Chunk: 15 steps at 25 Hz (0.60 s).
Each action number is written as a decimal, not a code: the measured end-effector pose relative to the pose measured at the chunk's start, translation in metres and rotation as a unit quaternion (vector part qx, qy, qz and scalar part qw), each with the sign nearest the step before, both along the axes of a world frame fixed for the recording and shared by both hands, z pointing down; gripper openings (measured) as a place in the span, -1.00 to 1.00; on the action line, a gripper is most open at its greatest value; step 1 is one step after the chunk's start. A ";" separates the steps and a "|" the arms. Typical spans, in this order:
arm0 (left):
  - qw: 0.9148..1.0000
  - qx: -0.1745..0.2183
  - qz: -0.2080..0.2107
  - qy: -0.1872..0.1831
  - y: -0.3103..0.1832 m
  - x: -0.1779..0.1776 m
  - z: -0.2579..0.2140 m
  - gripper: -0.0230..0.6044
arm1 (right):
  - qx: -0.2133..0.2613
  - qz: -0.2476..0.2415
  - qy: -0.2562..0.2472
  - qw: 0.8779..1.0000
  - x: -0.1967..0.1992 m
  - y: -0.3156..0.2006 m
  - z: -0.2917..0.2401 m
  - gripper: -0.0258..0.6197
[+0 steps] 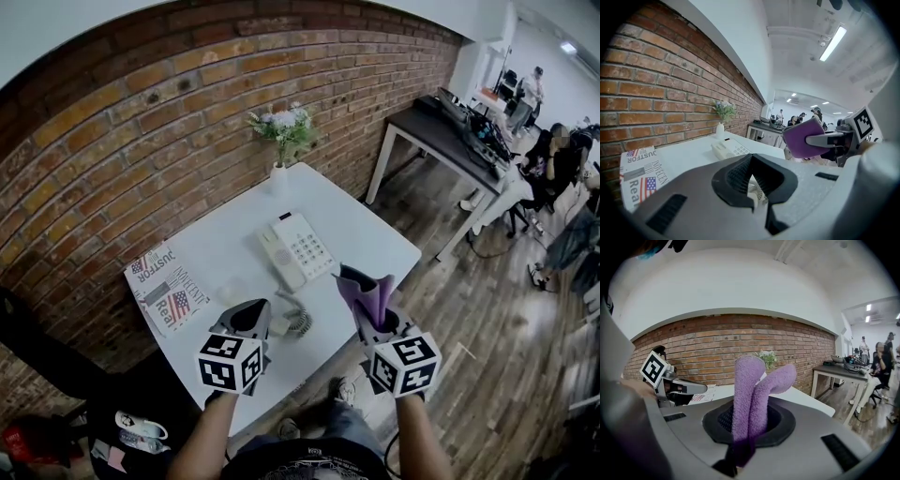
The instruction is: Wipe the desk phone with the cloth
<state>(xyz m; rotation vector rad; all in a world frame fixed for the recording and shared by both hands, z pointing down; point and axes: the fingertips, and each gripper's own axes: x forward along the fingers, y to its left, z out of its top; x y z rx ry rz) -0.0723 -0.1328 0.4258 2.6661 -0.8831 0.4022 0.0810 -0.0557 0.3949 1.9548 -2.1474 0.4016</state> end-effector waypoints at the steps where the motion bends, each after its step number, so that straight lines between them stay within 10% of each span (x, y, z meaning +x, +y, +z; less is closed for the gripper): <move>1: 1.000 0.000 -0.002 -0.002 -0.004 0.002 0.002 -0.91 | 0.001 -0.003 -0.001 1.000 0.003 -0.006 0.001 -0.78; 15: 0.993 -0.013 -0.111 -0.042 -0.076 0.033 0.028 -0.91 | -0.004 -0.103 -0.011 0.995 0.070 -0.131 0.019 -0.78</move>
